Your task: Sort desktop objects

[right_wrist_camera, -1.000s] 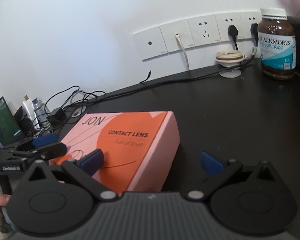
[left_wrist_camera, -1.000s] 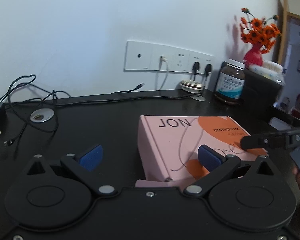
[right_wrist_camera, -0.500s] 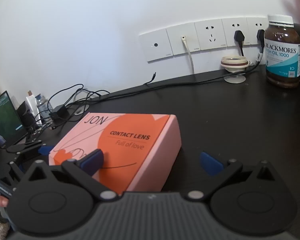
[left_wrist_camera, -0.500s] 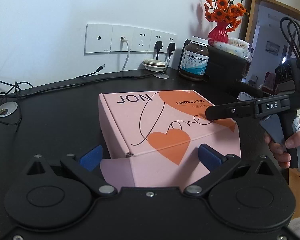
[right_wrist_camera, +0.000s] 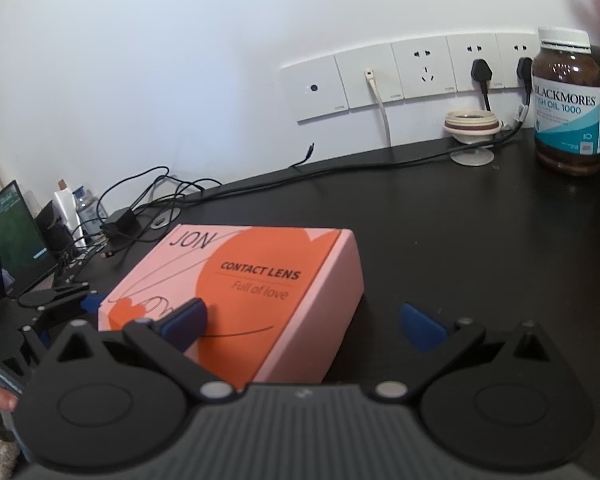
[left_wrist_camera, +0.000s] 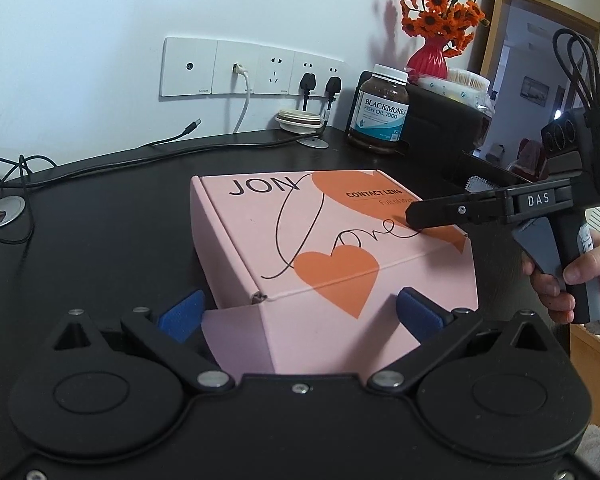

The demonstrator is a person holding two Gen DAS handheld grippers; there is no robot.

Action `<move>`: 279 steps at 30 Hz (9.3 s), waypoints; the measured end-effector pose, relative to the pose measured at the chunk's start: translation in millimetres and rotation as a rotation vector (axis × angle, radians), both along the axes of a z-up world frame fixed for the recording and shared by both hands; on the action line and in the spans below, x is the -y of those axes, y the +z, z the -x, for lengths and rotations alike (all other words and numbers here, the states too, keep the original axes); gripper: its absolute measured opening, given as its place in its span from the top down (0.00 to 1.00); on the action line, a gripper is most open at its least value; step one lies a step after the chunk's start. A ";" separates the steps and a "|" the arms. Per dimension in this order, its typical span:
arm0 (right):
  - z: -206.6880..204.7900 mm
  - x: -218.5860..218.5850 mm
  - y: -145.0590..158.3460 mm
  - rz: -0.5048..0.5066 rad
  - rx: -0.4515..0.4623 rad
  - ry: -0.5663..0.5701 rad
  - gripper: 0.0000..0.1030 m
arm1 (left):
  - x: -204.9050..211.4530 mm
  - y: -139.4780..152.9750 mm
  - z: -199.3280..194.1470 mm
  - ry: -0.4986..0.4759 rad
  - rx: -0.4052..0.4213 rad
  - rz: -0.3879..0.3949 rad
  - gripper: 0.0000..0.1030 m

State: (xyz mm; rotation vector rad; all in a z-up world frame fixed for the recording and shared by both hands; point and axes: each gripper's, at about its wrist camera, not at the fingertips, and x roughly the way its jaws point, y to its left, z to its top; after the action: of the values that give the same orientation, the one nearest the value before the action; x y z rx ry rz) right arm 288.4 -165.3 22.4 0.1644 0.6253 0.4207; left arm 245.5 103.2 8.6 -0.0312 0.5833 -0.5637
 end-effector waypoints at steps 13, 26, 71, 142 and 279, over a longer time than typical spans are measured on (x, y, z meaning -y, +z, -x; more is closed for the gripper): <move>16.6 11.0 9.8 -0.001 0.062 0.052 0.01 | -0.7 -2.0 -6.8 0.003 -0.036 0.023 0.00; 42.2 16.1 -1.6 0.010 0.081 0.210 0.01 | -4.1 -3.3 -8.4 0.018 -0.048 0.051 0.00; 19.5 18.2 -19.0 -0.023 -0.025 -0.050 0.01 | 28.7 -1.9 -17.0 0.117 -0.004 -0.017 0.00; -0.4 8.7 -11.8 -0.127 -0.080 0.044 0.01 | 58.7 0.4 -9.6 0.103 0.120 -0.135 0.00; 183.2 47.7 -28.4 0.146 0.088 -0.264 0.01 | 132.6 -17.3 150.6 0.612 -0.029 -0.203 0.00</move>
State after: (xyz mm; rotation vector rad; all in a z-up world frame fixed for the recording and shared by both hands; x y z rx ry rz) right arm 105.2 -213.0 -6.0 0.0872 0.5373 0.1256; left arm 94.9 -29.4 -8.7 -0.0249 0.6203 0.0914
